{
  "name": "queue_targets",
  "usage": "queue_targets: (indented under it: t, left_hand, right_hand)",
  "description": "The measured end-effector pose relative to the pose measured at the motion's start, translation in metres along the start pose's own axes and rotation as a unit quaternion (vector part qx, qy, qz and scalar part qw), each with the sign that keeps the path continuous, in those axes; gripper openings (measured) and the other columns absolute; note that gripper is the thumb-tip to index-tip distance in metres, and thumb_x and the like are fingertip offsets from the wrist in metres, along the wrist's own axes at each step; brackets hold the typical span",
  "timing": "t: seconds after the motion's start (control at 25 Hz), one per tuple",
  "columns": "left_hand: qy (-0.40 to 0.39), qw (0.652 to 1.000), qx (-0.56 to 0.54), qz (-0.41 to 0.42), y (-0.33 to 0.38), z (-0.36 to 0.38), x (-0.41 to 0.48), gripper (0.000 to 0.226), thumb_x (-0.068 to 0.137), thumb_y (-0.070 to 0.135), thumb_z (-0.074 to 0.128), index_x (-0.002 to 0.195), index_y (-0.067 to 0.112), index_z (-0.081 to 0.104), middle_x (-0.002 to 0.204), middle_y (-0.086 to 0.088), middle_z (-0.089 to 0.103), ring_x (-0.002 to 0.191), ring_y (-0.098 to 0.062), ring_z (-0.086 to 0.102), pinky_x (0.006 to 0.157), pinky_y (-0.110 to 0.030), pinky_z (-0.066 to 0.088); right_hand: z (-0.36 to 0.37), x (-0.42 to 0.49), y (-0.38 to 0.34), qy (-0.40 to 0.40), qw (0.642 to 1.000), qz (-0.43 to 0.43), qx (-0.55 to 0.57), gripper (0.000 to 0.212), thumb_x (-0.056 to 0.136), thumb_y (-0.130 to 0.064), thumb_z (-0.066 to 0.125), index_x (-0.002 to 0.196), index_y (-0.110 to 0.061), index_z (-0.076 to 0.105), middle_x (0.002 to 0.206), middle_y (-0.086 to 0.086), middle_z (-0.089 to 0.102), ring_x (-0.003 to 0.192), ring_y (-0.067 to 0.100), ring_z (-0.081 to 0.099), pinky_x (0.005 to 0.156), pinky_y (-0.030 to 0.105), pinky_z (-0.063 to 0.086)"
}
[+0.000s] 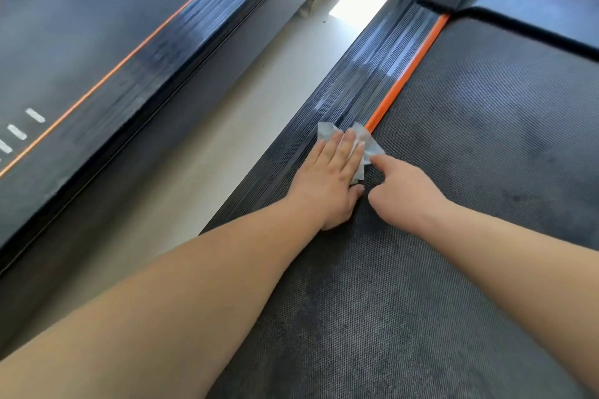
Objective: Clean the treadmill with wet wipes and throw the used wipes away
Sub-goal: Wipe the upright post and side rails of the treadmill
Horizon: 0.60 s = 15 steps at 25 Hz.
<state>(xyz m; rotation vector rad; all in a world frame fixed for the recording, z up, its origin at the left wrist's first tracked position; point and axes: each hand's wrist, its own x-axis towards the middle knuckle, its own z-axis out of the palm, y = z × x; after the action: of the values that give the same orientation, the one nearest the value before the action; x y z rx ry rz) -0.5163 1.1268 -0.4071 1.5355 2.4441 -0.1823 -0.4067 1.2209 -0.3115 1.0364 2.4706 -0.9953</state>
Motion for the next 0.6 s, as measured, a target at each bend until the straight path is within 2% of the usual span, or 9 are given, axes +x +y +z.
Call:
queue_targets:
  t: [0.12, 0.2, 0.28, 0.36, 0.48, 0.6]
  left_hand:
    - [-0.001, 1.000, -0.028, 0.011, -0.007, 0.014, -0.057, 0.076, 0.105, 0.054, 0.021, 0.161, 0.017, -0.016, 0.167, -0.007, -0.027, 0.152, -0.023, -0.028, 0.127, -0.044, -0.008]
    - [-0.002, 0.999, -0.035, 0.016, -0.016, 0.027, -0.108, 0.076, 0.105, 0.054, 0.022, 0.161, 0.017, -0.014, 0.167, -0.006, -0.025, 0.153, -0.023, -0.026, 0.127, -0.045, -0.004]
    - [-0.009, 0.999, -0.037, 0.013, -0.022, 0.039, -0.162, 0.075, 0.106, 0.054, 0.023, 0.162, 0.017, -0.011, 0.168, -0.006, -0.022, 0.155, -0.023, -0.022, 0.128, -0.046, 0.001]
    - [-0.021, 0.999, -0.030, 0.001, -0.024, 0.051, -0.211, 0.075, 0.106, 0.054, 0.025, 0.162, 0.018, -0.008, 0.169, -0.006, -0.019, 0.156, -0.025, -0.018, 0.127, -0.047, 0.004]
    - [-0.036, 0.999, -0.015, -0.020, -0.022, 0.064, -0.257, 0.076, 0.106, 0.054, 0.030, 0.163, 0.017, -0.001, 0.171, -0.008, -0.012, 0.157, -0.027, -0.011, 0.124, -0.048, 0.009]
    - [-0.021, 1.000, -0.012, 0.002, -0.025, 0.059, -0.236, 0.073, 0.106, 0.054, 0.027, 0.164, 0.017, 0.001, 0.170, -0.009, -0.014, 0.157, -0.027, -0.014, 0.127, -0.047, 0.005]
  right_hand:
    - [0.000, 0.000, -0.005, -0.006, 0.999, -0.028, -0.036, 0.056, 0.089, -0.007, 0.047, 0.144, -0.017, 0.047, 0.131, 0.005, 0.061, 0.114, 0.027, 0.059, 0.098, 0.042, 0.051]
    - [0.005, 0.003, -0.015, -0.018, 0.995, -0.065, -0.080, 0.064, 0.090, -0.007, 0.045, 0.152, -0.020, 0.039, 0.153, 0.001, 0.046, 0.137, 0.025, 0.047, 0.110, 0.043, 0.043]
    - [0.013, 0.005, -0.027, -0.037, 0.987, -0.101, -0.120, 0.069, 0.091, -0.007, 0.044, 0.157, -0.024, 0.031, 0.164, -0.004, 0.031, 0.149, 0.020, 0.033, 0.117, 0.041, 0.036]
    - [0.021, 0.006, -0.040, -0.055, 0.979, -0.138, -0.142, 0.069, 0.092, -0.009, 0.043, 0.157, -0.026, 0.031, 0.167, -0.007, 0.024, 0.152, 0.018, 0.028, 0.119, 0.045, 0.034]
    - [0.033, 0.003, -0.054, -0.074, 0.963, -0.182, -0.184, 0.057, 0.090, -0.011, 0.046, 0.146, -0.020, 0.045, 0.155, 0.000, 0.040, 0.143, 0.022, 0.040, 0.112, 0.051, 0.041]
    - [0.046, 0.003, -0.057, -0.116, 0.953, -0.179, -0.217, 0.058, 0.093, -0.010, 0.044, 0.150, -0.019, 0.039, 0.160, 0.001, 0.032, 0.148, 0.023, 0.031, 0.114, 0.050, 0.038]
